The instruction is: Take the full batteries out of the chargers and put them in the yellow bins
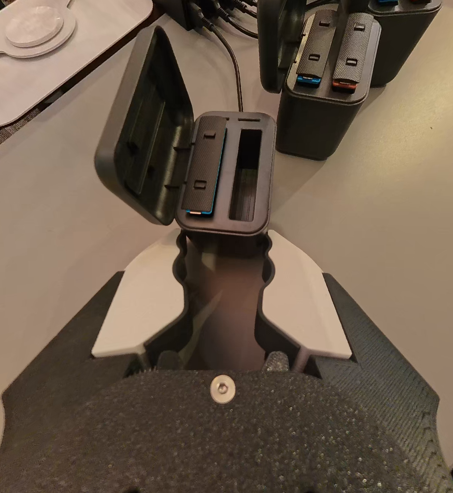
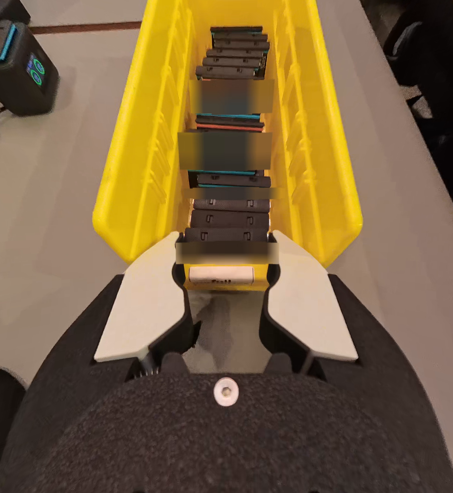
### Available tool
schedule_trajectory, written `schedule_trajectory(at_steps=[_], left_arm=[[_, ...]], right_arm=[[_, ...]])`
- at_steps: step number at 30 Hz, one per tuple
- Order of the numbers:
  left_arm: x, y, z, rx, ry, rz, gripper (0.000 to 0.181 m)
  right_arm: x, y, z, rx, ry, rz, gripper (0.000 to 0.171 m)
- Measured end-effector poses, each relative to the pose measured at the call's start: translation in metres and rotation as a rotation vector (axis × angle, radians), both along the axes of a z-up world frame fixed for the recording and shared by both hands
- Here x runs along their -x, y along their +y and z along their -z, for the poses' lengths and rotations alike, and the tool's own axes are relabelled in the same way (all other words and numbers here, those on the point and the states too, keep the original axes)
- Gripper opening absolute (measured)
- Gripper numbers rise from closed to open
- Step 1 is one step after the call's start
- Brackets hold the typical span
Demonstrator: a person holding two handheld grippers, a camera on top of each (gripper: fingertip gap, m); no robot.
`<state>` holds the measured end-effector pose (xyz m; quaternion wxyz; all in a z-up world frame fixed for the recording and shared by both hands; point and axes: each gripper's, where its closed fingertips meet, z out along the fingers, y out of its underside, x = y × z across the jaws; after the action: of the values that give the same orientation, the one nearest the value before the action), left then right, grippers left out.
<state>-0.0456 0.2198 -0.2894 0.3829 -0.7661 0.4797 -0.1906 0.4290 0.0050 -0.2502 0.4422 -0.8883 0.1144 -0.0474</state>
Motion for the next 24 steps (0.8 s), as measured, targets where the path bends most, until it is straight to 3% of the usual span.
schedule_trajectory(at_steps=[8, 13, 18, 24], left_arm=[[0.000, 0.000, 0.000, 0.000, 0.000, 0.000, 0.055], [0.000, 0.000, 0.000, 0.003, 0.000, 0.001, 0.055], [0.000, 0.000, 0.000, 0.002, 0.000, 0.000, 0.055], [0.000, 0.000, 0.000, -0.001, 0.000, 0.000, 0.054]], right_arm=[[0.002, -0.003, -0.024, -0.104, -0.056, -0.037, 0.067], [0.024, -0.004, -0.098, -0.365, -0.082, -0.081, 0.064], [0.100, 0.023, -0.151, -0.474, -0.127, -0.266, 0.064], [0.246, 0.077, -0.152, -0.404, -0.213, -0.751, 0.056]])
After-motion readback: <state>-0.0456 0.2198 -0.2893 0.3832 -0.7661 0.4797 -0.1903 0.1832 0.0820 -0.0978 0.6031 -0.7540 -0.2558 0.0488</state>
